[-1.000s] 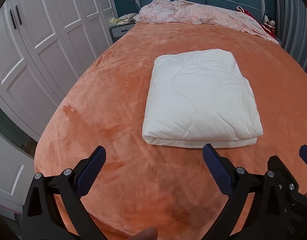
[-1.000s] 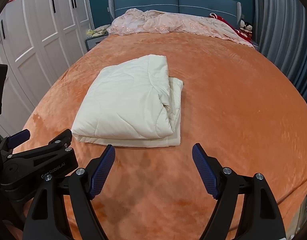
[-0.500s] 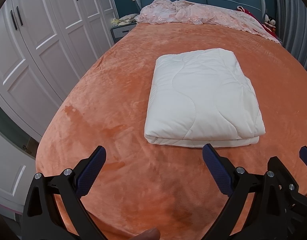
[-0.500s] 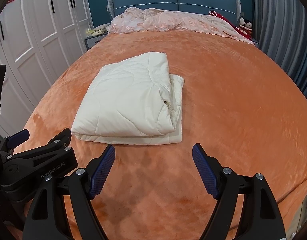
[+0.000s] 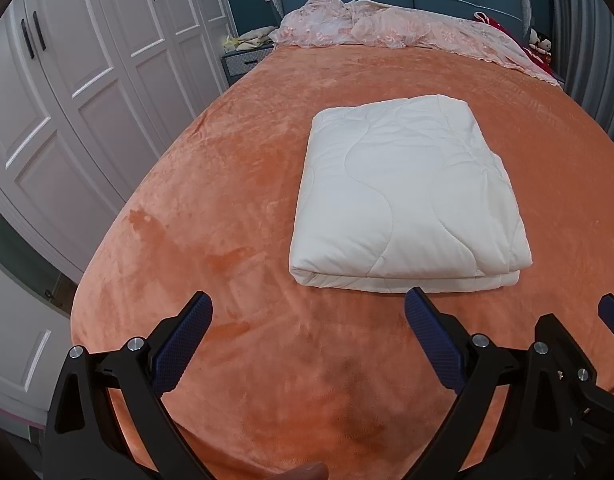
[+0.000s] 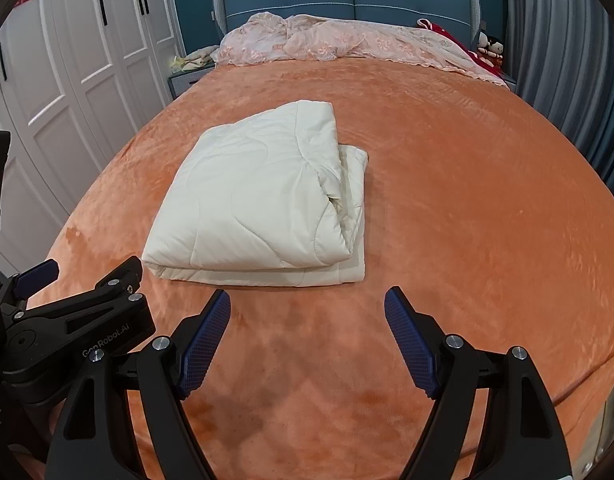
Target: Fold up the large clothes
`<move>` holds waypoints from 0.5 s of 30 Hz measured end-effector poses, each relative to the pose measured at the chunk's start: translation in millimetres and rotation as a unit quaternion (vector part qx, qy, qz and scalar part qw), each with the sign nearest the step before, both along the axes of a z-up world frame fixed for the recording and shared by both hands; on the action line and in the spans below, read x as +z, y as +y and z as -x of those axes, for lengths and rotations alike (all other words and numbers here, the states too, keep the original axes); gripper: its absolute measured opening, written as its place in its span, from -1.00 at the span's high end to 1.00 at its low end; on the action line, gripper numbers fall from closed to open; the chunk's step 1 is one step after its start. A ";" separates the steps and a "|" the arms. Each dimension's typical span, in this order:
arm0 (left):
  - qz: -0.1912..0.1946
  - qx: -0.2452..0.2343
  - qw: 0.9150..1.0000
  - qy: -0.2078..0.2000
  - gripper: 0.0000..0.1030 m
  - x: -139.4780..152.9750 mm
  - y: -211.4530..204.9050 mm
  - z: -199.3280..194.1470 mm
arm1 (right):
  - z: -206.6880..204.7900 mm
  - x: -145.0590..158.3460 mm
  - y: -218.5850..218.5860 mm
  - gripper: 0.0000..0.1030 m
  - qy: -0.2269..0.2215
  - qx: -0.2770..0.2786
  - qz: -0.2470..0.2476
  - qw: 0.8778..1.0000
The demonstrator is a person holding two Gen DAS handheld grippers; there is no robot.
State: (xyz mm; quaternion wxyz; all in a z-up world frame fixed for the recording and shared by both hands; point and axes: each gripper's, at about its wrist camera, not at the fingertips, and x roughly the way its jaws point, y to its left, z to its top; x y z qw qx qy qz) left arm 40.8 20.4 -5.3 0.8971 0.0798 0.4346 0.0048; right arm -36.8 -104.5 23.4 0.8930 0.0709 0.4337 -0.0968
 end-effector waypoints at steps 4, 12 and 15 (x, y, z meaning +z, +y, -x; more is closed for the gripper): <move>0.000 0.000 1.000 0.000 -0.83 -0.2 -0.1 0.0 | 0.3 -0.3 -0.1 -0.50 0.000 0.000 0.000 1.000; 0.000 0.001 1.000 0.000 -0.81 -0.7 1.0 -0.6 | 0.6 -1.8 1.0 -0.50 0.002 -0.001 0.001 1.000; 0.000 0.000 1.000 0.002 -0.77 -1.6 2.3 -1.3 | 0.7 -3.4 4.1 -0.50 0.004 0.000 0.001 1.000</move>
